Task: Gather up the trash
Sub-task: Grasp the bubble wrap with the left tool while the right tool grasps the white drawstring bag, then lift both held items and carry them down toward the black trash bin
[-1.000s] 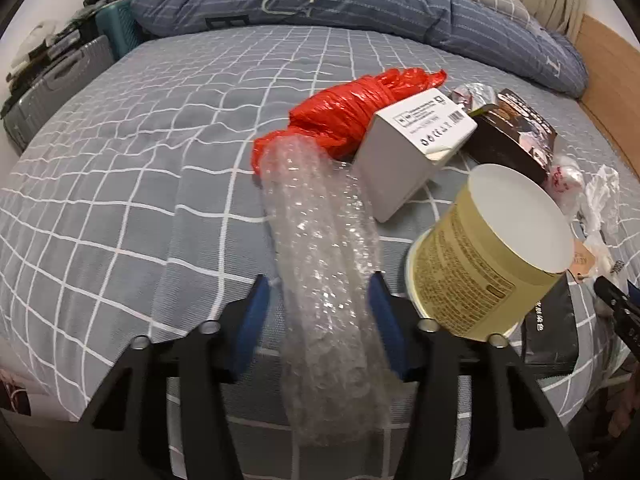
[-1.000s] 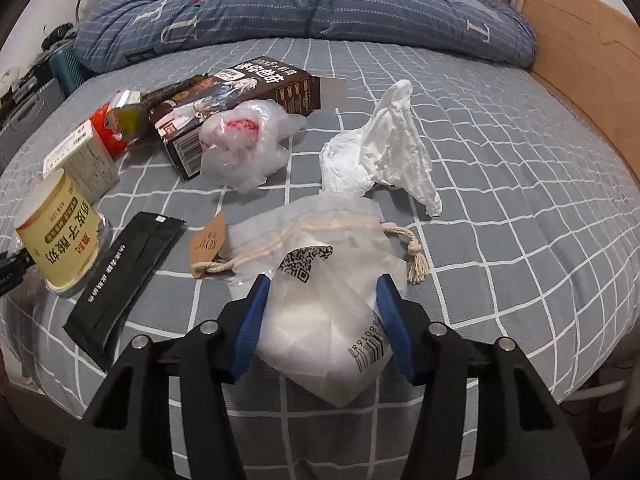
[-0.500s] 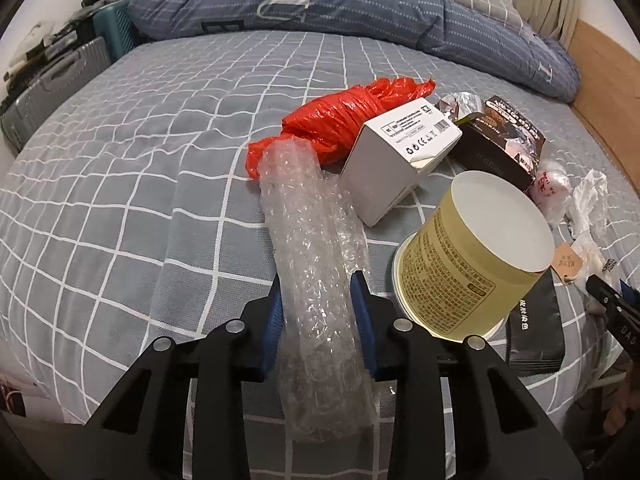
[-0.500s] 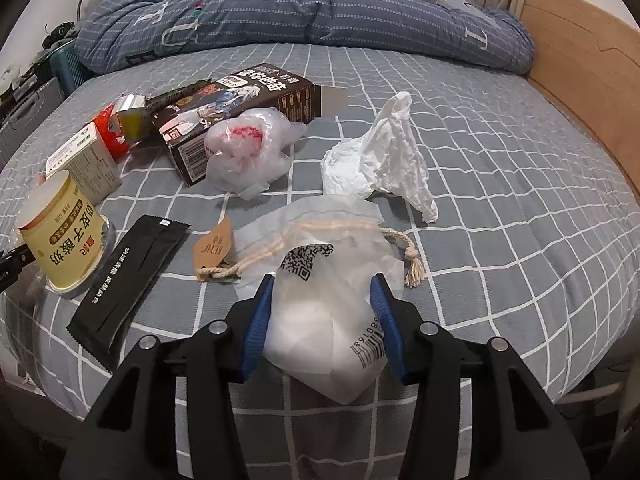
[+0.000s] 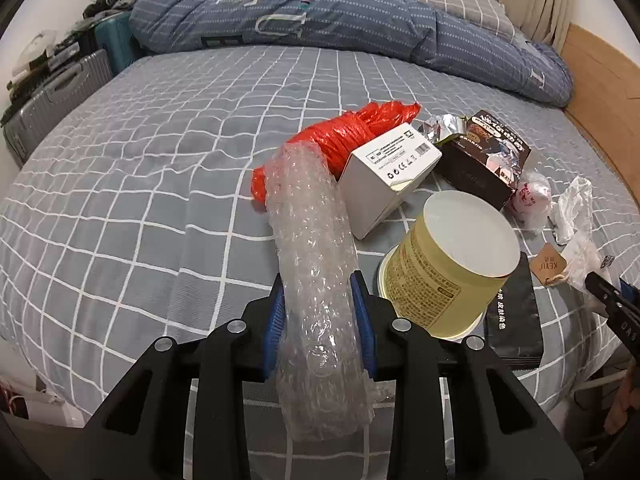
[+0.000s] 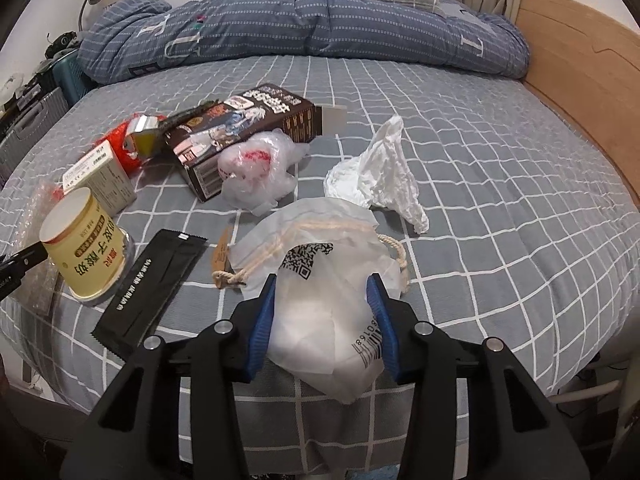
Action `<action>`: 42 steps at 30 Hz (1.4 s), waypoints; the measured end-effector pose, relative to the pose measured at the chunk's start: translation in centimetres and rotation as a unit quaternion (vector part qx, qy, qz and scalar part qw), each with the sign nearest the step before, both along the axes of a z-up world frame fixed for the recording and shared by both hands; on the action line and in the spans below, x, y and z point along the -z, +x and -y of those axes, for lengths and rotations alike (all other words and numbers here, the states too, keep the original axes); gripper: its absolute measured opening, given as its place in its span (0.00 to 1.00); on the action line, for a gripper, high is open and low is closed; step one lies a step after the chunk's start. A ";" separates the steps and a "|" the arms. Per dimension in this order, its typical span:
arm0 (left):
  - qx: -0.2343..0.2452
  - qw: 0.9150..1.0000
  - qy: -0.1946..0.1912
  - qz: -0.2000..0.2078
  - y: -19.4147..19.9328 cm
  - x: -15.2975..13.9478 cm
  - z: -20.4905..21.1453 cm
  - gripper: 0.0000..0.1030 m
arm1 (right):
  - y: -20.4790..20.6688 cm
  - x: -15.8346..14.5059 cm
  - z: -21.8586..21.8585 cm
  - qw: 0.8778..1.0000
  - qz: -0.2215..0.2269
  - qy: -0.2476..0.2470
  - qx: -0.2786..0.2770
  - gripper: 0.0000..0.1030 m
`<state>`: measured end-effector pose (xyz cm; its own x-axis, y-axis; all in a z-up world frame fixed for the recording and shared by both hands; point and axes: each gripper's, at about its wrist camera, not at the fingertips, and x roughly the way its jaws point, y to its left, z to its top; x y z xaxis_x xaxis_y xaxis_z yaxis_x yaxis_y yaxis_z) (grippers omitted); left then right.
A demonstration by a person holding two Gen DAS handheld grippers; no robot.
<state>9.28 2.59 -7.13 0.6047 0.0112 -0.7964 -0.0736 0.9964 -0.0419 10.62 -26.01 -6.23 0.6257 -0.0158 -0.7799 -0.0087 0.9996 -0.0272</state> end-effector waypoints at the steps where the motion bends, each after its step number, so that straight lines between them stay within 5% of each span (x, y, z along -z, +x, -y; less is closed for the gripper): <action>1: 0.000 1.000 0.002 0.002 -0.1 -0.2 0.0 0.30 | -0.1 -0.1 0.0 1.000 0.001 0.000 0.000 0.41; 26: -0.003 0.999 0.025 0.036 -3.6 -3.9 -0.2 0.30 | -3.4 -4.0 -1.1 0.999 0.040 0.015 -0.004 0.39; 42: -0.001 0.999 0.006 0.053 -8.6 -5.3 -0.1 0.29 | -8.7 -6.2 -2.3 0.997 0.071 0.022 -0.016 0.38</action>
<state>0.70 2.69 -1.78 0.6856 0.0218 -0.7277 -0.0711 0.9968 -0.0372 1.97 -23.68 0.00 0.7294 0.0375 -0.6831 -0.0396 0.9991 0.0126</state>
